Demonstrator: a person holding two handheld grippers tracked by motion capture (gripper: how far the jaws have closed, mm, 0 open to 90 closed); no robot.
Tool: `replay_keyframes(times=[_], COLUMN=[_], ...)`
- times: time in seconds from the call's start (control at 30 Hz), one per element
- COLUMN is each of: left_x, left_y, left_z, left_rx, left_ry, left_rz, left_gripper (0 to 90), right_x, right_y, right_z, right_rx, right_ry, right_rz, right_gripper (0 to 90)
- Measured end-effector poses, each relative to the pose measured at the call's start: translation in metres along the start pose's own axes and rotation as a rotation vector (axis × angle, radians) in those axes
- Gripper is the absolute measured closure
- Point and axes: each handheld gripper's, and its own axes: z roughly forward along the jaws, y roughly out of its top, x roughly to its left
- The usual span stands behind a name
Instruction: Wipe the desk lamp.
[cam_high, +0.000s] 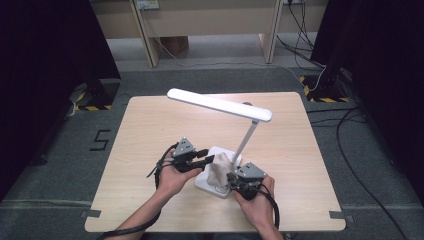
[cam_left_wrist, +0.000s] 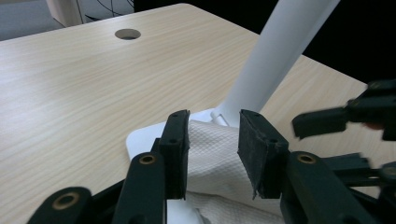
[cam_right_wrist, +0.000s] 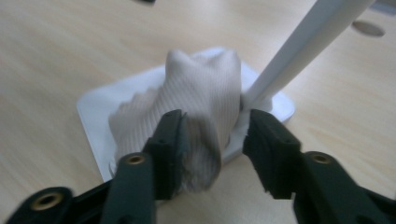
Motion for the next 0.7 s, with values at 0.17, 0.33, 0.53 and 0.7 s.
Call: replay_keyframes(times=[0.17,0.33,0.53,0.7], left_x=[0.005,0.009,0.019,0.025], left_y=[0.005,0.006,-0.012,-0.023], left_z=[-0.006,-0.011,-0.009,-0.01], left_rx=[0.005,0.018,0.076,0.127], left_ry=[0.018,0.018,0.017,0.03], left_rz=[0.031,0.064,0.052,0.063], left_gripper=[62.3,61.1,61.3,61.5], right_x=[0.01,0.011,0.011,0.008], right_y=[0.014,0.006,-0.002,-0.002], right_z=[0.002,0.033,0.045,0.046], right_rx=[-0.051,0.041,0.075,0.091], right_ry=[0.019,0.038,0.083,0.108], right_rz=[0.006,-0.03,-0.032,0.007], right_gripper=[42.1,42.5,55.2,60.4])
